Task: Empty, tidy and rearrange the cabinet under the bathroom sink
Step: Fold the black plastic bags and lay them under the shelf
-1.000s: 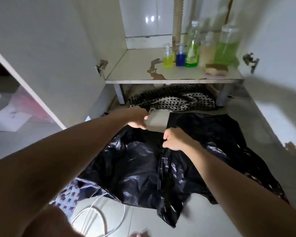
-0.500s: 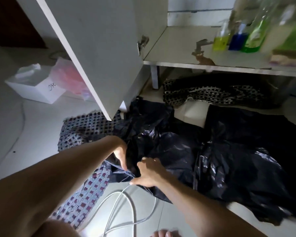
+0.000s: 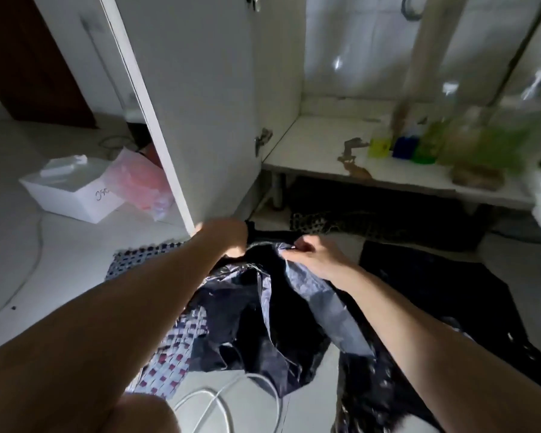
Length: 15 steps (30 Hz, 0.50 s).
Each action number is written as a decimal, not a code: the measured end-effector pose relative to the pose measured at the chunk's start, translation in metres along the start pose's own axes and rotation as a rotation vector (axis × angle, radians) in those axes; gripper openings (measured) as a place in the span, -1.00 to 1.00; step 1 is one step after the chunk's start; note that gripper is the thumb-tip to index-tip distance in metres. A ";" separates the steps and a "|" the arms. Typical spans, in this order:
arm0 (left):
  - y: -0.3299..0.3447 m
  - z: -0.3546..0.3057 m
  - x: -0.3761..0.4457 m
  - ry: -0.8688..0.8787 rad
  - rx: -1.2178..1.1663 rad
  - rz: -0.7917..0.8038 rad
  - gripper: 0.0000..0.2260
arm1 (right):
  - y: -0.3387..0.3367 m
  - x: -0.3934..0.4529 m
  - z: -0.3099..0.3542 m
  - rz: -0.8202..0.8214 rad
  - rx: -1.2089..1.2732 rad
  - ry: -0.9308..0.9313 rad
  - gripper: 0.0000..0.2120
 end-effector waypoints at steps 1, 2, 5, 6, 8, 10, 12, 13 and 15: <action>-0.030 -0.004 -0.007 -0.020 -0.059 -0.115 -0.66 | -0.023 -0.002 0.003 -0.036 -0.034 -0.015 -0.65; -0.059 -0.011 -0.016 -0.036 -0.101 -0.223 -0.67 | -0.046 -0.003 0.006 -0.078 -0.077 -0.028 -0.69; -0.129 -0.045 -0.045 0.002 -0.096 -0.442 -0.73 | -0.117 -0.014 0.012 -0.205 -0.183 -0.049 -0.80; -0.148 -0.058 -0.057 0.020 -0.077 -0.497 -0.74 | -0.138 -0.019 0.012 -0.235 -0.213 -0.051 -0.81; -0.184 -0.080 -0.076 0.042 -0.039 -0.593 -0.73 | -0.177 -0.036 0.010 -0.287 -0.304 -0.049 -0.78; -0.215 -0.097 -0.090 0.062 -0.036 -0.665 -0.74 | -0.210 -0.054 -0.002 -0.333 -0.388 -0.013 -0.78; -0.240 -0.117 -0.102 0.100 -0.070 -0.741 -0.78 | -0.235 -0.072 -0.017 -0.335 -0.465 0.057 -0.79; -0.249 -0.131 -0.109 0.137 -0.085 -0.785 -0.82 | -0.243 -0.081 -0.021 -0.319 -0.463 0.080 -0.77; -0.257 -0.169 -0.126 0.245 -0.104 -0.846 -0.88 | -0.254 -0.096 -0.016 -0.306 -0.387 0.027 -0.65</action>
Point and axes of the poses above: each hand's wrist, its own x-axis towards the middle knuckle, its own y-axis out of the palm, z = x × y, the point moved 9 cm from there along x, towards the middle knuckle, and after that the axes turned 8 degrees about -x, right-handed, at the moved point
